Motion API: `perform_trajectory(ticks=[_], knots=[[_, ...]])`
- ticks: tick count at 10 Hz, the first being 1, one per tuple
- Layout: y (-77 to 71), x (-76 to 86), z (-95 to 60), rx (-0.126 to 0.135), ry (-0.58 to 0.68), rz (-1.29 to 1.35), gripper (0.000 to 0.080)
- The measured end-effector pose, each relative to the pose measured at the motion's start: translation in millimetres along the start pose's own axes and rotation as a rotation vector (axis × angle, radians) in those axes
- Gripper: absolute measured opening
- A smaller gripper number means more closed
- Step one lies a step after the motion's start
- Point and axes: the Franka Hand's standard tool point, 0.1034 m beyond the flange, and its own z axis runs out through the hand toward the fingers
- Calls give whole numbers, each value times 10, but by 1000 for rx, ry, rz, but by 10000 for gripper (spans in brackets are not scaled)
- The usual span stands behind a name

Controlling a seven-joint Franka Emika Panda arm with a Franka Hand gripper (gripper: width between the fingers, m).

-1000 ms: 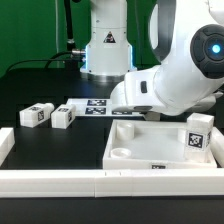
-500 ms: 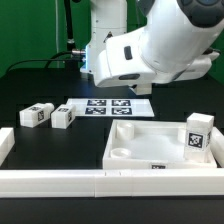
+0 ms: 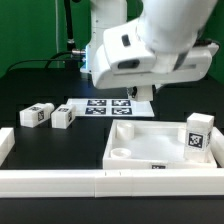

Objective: Assemble square table

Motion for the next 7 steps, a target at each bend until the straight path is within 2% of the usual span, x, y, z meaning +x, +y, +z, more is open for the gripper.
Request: perform_trajectory(ticks=[1, 2, 6, 7], knots=[[80, 68, -178, -14, 58, -23, 287], [127, 130, -362, -55, 136, -80, 287], [159, 193, -372, -73, 394, -73, 287], [172, 245, -413, -67, 467, -63, 287]])
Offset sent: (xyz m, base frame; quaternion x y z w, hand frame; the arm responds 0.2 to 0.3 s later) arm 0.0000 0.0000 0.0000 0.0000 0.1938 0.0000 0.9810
